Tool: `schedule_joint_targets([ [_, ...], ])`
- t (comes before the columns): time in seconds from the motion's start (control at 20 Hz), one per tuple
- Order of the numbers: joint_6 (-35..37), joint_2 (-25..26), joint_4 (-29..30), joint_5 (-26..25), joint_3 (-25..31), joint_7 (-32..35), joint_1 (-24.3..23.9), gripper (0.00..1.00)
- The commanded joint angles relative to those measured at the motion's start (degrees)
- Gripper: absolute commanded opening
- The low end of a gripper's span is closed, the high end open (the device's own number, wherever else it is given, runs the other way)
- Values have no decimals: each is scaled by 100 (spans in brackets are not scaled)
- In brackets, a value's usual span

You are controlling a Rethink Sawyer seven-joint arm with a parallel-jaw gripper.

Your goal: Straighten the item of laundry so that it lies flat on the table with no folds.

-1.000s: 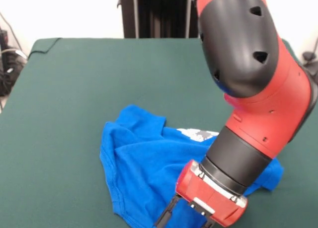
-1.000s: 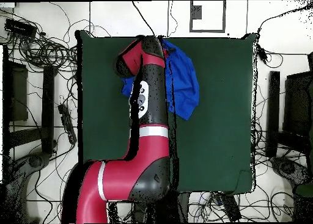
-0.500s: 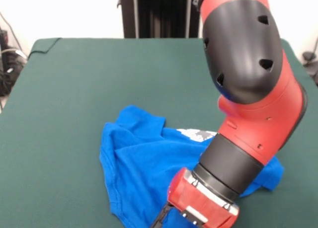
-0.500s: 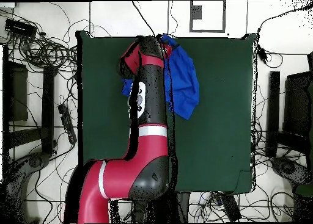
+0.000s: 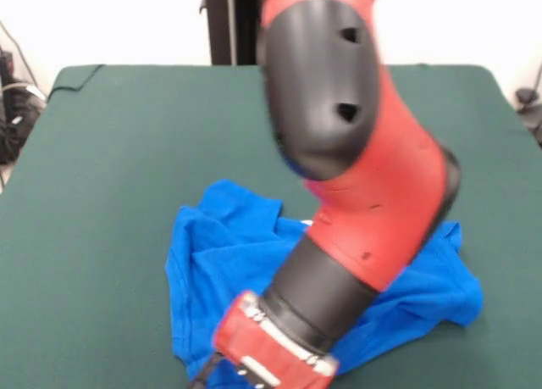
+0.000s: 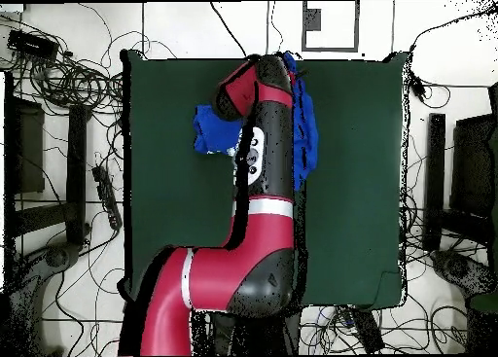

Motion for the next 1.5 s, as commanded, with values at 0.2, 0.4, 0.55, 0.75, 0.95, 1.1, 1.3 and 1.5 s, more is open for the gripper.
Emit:
schedule_joint_targets([
  [0.2,-195,266,259,479,678,-2601,-515,100],
  [0.4,-166,169,344,691,810,-2844,-500,100],
  [0.55,-405,151,394,844,869,-2828,-454,100],
  [0.75,-1357,-9,632,495,356,-1851,-177,100],
  [0.95,-2012,-41,606,-1260,-842,1167,439,100],
  [1.1,-1745,-142,773,-2107,-1180,2323,772,100],
  [1.3,-1640,-453,1281,-1929,-1054,2216,899,100],
  [1.5,-1155,-896,1982,-133,267,-219,431,100],
])
